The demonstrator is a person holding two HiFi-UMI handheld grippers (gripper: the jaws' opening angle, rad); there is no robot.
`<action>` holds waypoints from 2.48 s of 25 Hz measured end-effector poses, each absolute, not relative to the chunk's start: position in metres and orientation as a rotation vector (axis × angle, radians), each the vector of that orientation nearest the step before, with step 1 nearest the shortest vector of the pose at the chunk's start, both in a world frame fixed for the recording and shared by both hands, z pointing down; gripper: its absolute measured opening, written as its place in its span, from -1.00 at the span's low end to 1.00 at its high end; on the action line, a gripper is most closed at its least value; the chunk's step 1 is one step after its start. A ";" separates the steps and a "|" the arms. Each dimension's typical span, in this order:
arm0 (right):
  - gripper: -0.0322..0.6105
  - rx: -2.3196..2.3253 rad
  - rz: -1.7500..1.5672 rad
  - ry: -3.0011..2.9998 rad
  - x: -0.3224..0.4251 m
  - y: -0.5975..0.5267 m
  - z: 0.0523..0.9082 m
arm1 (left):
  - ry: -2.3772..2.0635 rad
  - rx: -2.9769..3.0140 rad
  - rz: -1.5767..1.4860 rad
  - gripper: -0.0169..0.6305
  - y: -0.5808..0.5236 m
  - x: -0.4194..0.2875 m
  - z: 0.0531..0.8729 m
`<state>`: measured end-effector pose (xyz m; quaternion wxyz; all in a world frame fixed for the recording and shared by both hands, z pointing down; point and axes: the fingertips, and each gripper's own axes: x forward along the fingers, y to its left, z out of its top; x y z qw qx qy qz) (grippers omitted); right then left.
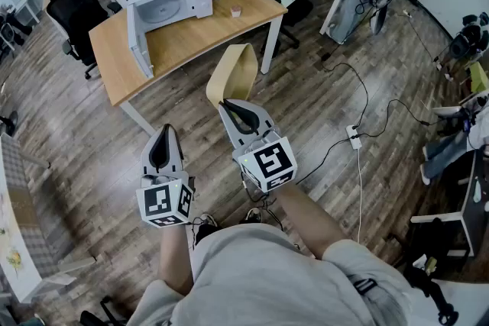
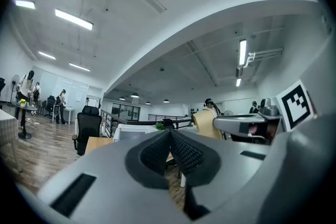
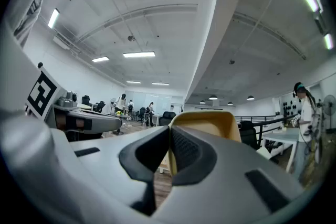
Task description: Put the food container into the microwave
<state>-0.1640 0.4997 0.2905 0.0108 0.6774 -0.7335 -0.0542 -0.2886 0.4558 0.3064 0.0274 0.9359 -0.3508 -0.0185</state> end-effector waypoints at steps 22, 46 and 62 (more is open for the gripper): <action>-0.85 2.056 -0.050 -2.319 -0.067 0.478 0.342 | -1.020 2.874 0.003 -0.91 0.435 -0.177 0.349; -0.85 2.037 0.075 -2.254 -0.008 0.271 0.365 | -0.890 2.855 0.049 -0.91 0.220 -0.112 0.366; -0.85 1.924 0.119 -2.341 0.029 0.165 0.387 | -0.960 2.816 0.137 -0.91 0.129 -0.072 0.391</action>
